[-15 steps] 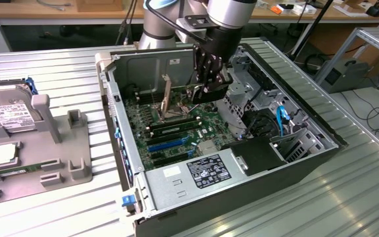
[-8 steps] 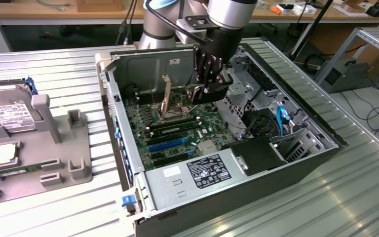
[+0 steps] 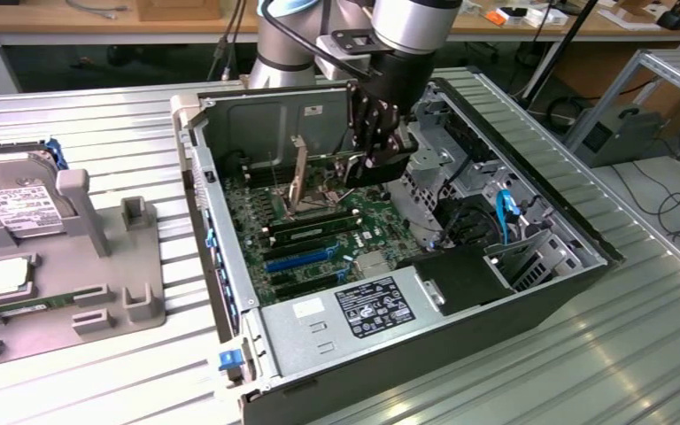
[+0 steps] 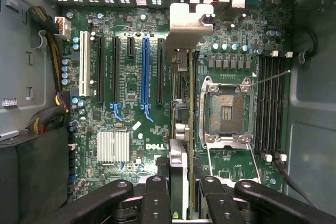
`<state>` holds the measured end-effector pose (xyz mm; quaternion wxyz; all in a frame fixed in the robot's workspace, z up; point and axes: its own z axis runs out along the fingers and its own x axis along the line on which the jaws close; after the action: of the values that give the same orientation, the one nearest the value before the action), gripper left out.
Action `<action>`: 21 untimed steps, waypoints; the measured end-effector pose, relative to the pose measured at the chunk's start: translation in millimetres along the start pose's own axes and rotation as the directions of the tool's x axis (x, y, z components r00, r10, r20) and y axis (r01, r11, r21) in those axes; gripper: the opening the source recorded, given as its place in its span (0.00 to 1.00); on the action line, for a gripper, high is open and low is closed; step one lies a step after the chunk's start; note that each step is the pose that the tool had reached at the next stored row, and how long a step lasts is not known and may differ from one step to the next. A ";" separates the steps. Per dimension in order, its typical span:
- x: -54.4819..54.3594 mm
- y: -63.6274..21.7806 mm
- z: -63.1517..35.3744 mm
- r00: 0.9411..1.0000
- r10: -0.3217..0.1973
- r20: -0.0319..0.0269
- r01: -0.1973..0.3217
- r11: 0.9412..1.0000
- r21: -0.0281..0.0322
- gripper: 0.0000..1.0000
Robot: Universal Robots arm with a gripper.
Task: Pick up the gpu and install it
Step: 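Insert the gpu into the slot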
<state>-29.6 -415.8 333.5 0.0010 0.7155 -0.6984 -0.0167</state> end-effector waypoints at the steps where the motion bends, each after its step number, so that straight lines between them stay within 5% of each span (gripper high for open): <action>1: 0.0 0.0 0.2 1.000 0.000 0.000 0.000 1.000 0.000 0.27; 21: 0.1 0.0 3.5 1.000 0.000 0.000 0.000 1.000 0.000 0.27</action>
<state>-29.7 -415.8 330.0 0.0010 0.7155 -0.6984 -0.0167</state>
